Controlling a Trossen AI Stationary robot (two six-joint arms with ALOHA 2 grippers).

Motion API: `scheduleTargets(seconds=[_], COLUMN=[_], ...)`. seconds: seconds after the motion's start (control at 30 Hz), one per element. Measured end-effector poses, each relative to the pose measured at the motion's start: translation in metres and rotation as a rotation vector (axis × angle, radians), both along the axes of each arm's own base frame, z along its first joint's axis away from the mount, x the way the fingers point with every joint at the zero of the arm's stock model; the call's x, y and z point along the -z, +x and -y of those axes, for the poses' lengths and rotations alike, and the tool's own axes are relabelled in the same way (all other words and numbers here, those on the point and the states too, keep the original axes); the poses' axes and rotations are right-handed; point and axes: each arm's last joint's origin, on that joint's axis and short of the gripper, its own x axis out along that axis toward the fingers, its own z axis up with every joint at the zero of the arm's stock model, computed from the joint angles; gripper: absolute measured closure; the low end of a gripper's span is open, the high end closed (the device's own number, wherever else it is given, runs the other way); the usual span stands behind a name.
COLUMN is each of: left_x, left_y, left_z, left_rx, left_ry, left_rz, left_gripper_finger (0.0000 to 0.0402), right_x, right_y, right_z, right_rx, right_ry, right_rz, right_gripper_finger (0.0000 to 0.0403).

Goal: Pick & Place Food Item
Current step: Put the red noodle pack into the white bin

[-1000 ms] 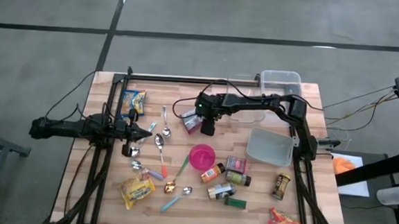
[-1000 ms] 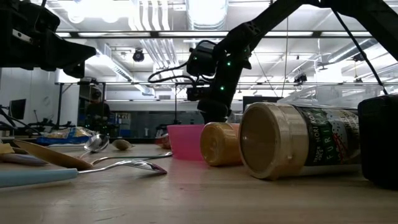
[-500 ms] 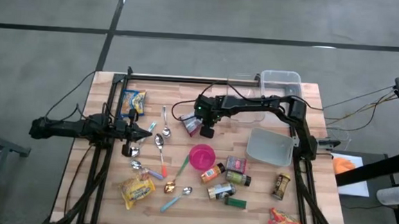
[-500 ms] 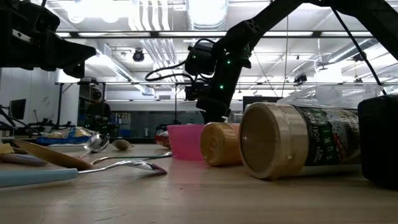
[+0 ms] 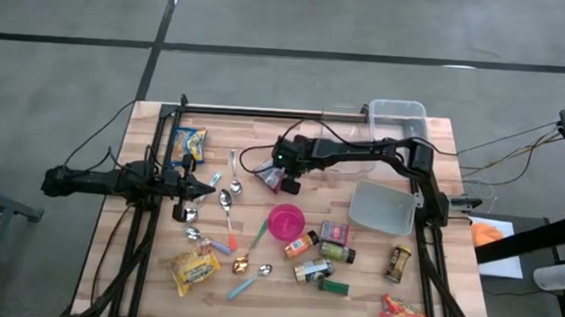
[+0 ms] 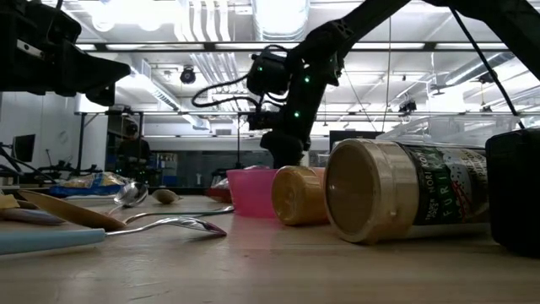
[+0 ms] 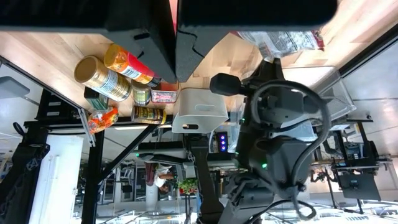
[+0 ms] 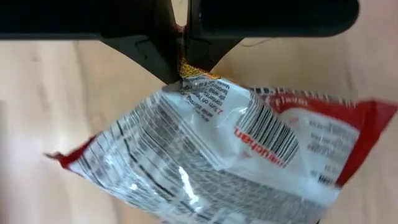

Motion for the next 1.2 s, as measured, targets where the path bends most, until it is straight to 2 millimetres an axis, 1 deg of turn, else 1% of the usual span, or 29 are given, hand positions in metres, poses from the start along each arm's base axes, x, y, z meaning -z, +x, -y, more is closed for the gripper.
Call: scheduleTargets(seconds=[0.3,0.47,0.67,0.77,0.87,1.0,1.13,1.2], left_x=[0.000,0.000,0.000,0.000,0.000,0.000,0.000,0.000], left_y=[0.000,0.000,0.000,0.000,0.000,0.000,0.000,0.000], left_z=[0.000,0.000,0.000,0.000,0.000,0.000,0.000,0.000], left_rx=[0.000,0.000,0.000,0.000,0.000,0.000,0.000,0.000], left_ry=[0.000,0.000,0.000,0.000,0.000,0.000,0.000,0.000], left_rz=[0.000,0.000,0.000,0.000,0.000,0.000,0.000,0.000], left_gripper_finger=[0.0401,0.0401,0.0401,0.0401,0.0401,0.0401,0.0401,0.0401], right_x=[-0.017,-0.025,-0.036,-0.047,-0.064,-0.093,-0.130,-0.150], right_y=[0.011,0.015,0.018,0.015,0.010,-0.003,-0.026,-0.043], right_z=[-0.027,-0.039,-0.047,-0.047,-0.046,-0.047,-0.048,-0.048], right_rx=[0.063,0.099,0.115,0.149,0.175,0.217,0.286,0.333], right_ry=[-0.323,-0.450,-0.568,-0.624,-0.626,-0.644,-0.652,-0.653], right_rz=[-0.010,-0.003,-0.003,0.008,0.047,0.096,0.153,0.174], right_gripper_finger=[0.0391,0.0391,0.0391,0.0391,0.0391,0.0391,0.0391,0.0391])
